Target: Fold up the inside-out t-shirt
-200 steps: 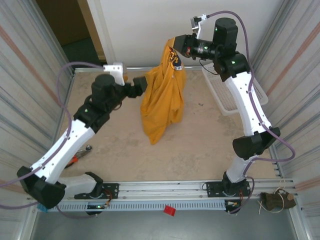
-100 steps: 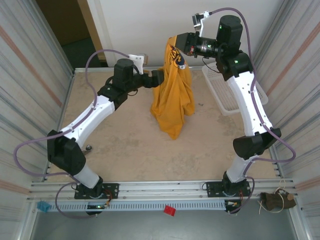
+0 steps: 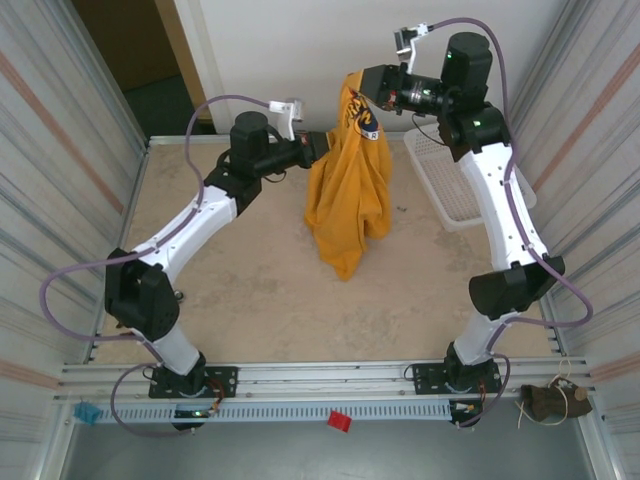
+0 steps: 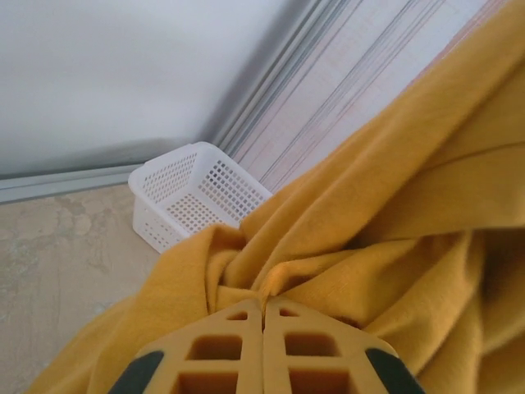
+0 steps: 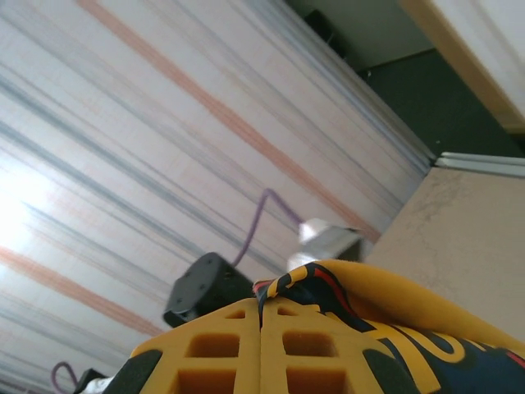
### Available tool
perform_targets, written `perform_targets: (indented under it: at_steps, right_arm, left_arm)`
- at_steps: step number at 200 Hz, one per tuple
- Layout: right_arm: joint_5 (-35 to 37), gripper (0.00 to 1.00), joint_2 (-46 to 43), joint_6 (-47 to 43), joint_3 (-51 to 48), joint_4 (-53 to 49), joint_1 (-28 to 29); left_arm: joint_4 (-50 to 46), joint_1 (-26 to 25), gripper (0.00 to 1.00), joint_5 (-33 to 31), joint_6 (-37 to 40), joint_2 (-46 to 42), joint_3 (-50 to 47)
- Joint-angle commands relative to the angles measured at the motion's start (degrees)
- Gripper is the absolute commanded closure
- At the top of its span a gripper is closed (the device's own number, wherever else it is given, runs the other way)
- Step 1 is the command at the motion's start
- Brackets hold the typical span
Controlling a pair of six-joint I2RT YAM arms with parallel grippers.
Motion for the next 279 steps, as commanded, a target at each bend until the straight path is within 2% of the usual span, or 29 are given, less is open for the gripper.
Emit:
perform_targets:
  at_steps: [1, 25, 85, 108, 155, 180, 193, 224, 255, 279]
  right_arm:
    - [-0.9, 1.0, -4.6, 3.7, -3.8, 7.2, -3.9]
    - [-0.5, 1.0, -7.8, 6.0, -11.0, 11.7, -6.5]
    - [1.9, 1.0, -11.7, 9.2, -26.8, 18.3, -6.4]
    - [3.8, 1.0, -12.2, 7.2, -29.3, 15.7, -5.9]
    - [10.6, 1.0, -12.8, -5.2, -28.6, 1.2, -5.2]
    - [13.9, 0.54, -14.1, -12.5, -27.5, -5.5, -4.0]
    - [17.2, 0.43, -14.7, -17.8, -25.9, -9.9, -2.5]
    - [25.6, 0.31, -13.8, -28.7, -21.3, -17.3, 2.4]
    - [23.8, 0.26, -11.9, -31.7, -19.1, -17.9, 5.5]
    - [26.1, 0.24, -13.1, -32.7, -20.8, -17.2, 9.9]
  left_arm:
    - [4.7, 3.5, 1.0, -1.5, -2.5, -7.1, -2.5]
    - [11.8, 6.7, 1.0, -1.3, -6.3, -11.9, -6.7]
    - [14.1, 7.2, 1.0, 2.8, -4.7, -14.1, -7.4]
    - [17.5, 7.4, 1.0, 5.5, -6.4, -13.2, -7.7]
    - [18.4, 7.4, 1.0, 10.3, -9.5, -10.2, -3.4]
    - [17.7, 7.4, 1.0, 12.3, -10.7, -9.2, -1.4]
    - [16.5, 7.4, 1.0, 13.5, -10.6, -8.6, 0.0]
    - [15.2, 7.3, 1.0, 16.3, -11.1, -7.2, 2.4]
    - [13.1, 7.2, 1.0, 16.0, -10.6, -7.0, 3.8]
    - [12.2, 7.2, 1.0, 15.7, -10.4, -6.9, 4.4]
